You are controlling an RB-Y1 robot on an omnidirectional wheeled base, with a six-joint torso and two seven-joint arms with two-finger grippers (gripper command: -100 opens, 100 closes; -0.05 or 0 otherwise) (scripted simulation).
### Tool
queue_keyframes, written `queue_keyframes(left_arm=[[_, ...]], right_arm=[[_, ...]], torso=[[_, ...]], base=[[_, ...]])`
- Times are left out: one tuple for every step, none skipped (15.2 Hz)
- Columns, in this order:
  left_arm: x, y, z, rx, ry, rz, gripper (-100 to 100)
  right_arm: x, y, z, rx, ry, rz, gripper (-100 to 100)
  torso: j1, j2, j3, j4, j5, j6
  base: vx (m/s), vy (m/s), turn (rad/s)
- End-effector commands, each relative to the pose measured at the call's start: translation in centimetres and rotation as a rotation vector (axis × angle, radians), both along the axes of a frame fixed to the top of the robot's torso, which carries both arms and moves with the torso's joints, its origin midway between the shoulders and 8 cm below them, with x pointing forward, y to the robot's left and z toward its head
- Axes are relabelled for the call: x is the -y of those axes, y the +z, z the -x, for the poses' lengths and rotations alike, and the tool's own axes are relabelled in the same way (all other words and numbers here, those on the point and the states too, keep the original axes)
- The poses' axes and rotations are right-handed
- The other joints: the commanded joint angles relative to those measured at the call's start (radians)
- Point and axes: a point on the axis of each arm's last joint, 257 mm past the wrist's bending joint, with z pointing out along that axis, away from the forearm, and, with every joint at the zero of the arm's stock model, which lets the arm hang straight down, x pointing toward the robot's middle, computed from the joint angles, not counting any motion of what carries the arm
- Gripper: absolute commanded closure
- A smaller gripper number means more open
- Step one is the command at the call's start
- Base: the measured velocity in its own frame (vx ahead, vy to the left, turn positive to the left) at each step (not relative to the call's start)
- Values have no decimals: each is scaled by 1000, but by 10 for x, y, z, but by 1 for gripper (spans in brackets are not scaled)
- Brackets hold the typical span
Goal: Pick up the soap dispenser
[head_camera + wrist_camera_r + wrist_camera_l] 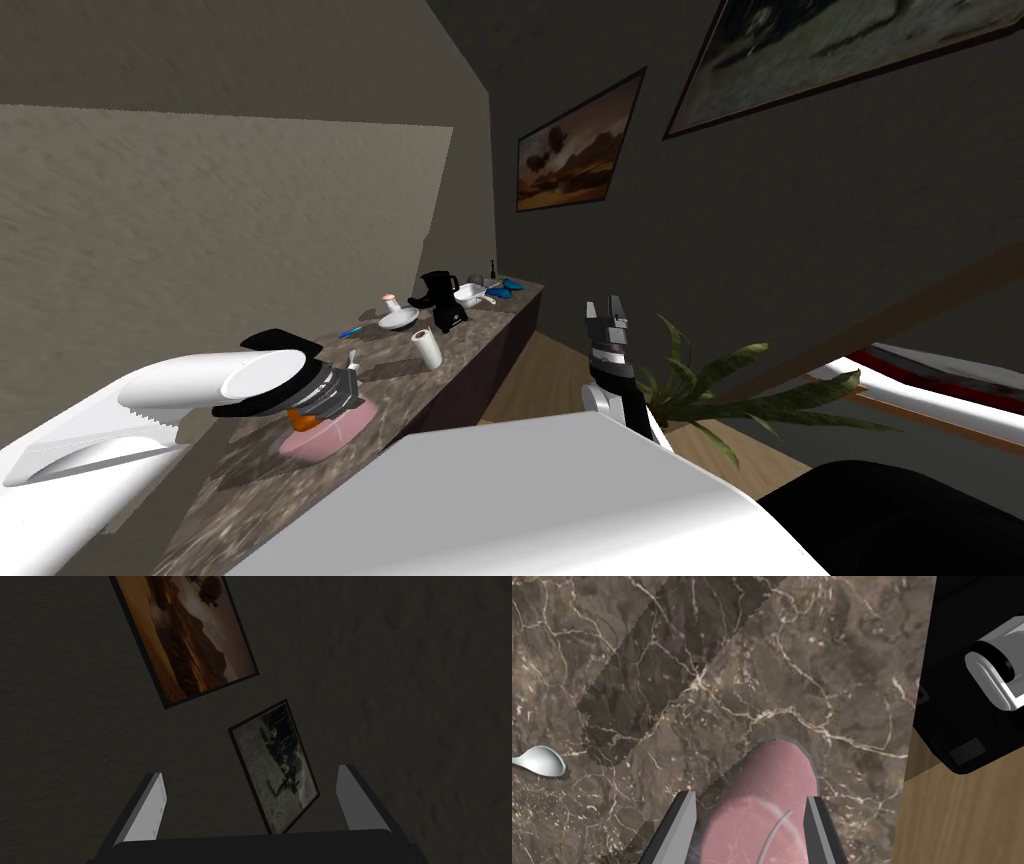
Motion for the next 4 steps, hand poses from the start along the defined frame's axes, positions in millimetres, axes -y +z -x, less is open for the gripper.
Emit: queue_keyframes(left_arm=[[4, 10, 2, 1, -3, 0, 100], [5, 12, 3, 0, -4, 0, 100], [7, 17, 4, 0, -7, 0, 100], [6, 11, 2, 2, -6, 0, 100]], right_arm=[[0, 0, 0, 0, 0, 0, 0], [0, 0, 0, 0, 0, 0, 0], [0, 0, 0, 0, 0, 0, 0], [0, 0, 0, 0, 0, 0, 0]], torso=[[0, 0, 0, 0, 0, 0], [0, 0, 0, 0, -1, 0], [1, 0, 0, 0, -1, 0], [1, 0, 0, 0, -1, 0]], base=[[5, 11, 35], [9, 22, 45], [10, 25, 37], [7, 16, 12]])
